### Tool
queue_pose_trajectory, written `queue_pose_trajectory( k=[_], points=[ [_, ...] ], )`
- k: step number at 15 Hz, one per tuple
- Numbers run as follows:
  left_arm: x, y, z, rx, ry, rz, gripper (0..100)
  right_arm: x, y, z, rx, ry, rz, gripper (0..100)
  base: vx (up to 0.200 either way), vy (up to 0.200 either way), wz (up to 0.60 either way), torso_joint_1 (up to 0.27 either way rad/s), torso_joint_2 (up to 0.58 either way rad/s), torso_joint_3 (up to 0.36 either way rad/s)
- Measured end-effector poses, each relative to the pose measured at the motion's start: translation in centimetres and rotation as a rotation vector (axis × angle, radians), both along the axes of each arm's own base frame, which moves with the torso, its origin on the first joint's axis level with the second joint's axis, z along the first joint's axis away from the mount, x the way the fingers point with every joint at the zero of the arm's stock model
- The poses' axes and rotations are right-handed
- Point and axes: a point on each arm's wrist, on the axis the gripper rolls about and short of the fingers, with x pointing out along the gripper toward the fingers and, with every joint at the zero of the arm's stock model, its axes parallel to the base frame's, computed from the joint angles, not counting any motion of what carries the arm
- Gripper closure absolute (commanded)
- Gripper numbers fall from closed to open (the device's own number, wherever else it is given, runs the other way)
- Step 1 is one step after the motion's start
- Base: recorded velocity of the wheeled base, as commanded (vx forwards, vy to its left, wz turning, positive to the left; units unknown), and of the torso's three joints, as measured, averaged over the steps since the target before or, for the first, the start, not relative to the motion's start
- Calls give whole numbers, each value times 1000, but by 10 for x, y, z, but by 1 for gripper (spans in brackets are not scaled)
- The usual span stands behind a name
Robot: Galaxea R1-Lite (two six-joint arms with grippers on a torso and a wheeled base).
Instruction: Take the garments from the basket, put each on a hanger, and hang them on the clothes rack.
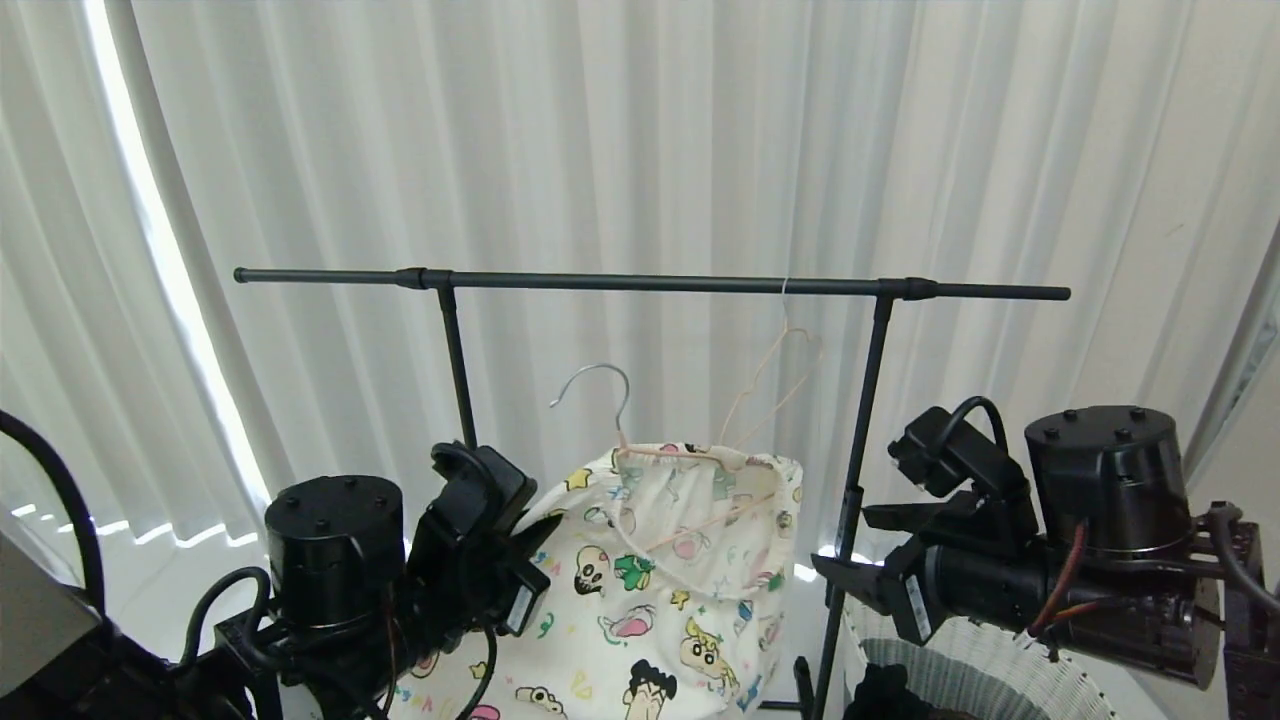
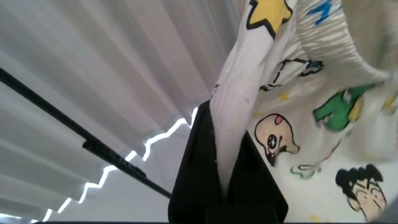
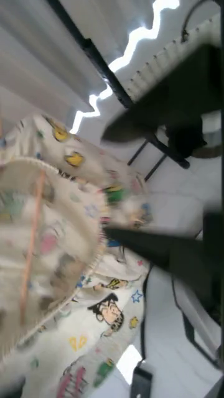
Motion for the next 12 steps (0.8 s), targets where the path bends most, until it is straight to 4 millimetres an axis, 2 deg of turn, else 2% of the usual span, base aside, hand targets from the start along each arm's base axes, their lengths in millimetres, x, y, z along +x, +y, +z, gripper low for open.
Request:
queue_pose_trajectory(
  k=[2, 4, 6, 8, 10, 12],
  points=[
    [2, -6, -6, -13, 16, -11, 100, -6, -1, 3, -40, -55, 51, 0, 0, 0, 0, 0, 0, 0],
    [-5, -16, -11, -30, 45, -51, 100, -7, -6, 5, -97, -105, 90, 0, 0, 0, 0, 0, 0, 0],
    [-21, -28, -15, -35, 83, -174, 100, -12, -13, 2, -175, -60, 166, 0, 0, 0, 0, 0, 0, 0],
    [-36, -31, -17, -53, 125, -346, 100, -21, -23, 5, -244, 16, 262, 0, 0, 0, 0, 0, 0, 0],
    [-45, -29, -16, -39, 121, -417, 100, -33, -32, 18, -282, 53, 372, 0, 0, 0, 0, 0, 0, 0],
    [-50, -29, -12, -50, 109, -463, 100, -38, -36, 29, -303, -17, 480, 0, 0, 0, 0, 0, 0, 0]
  ],
)
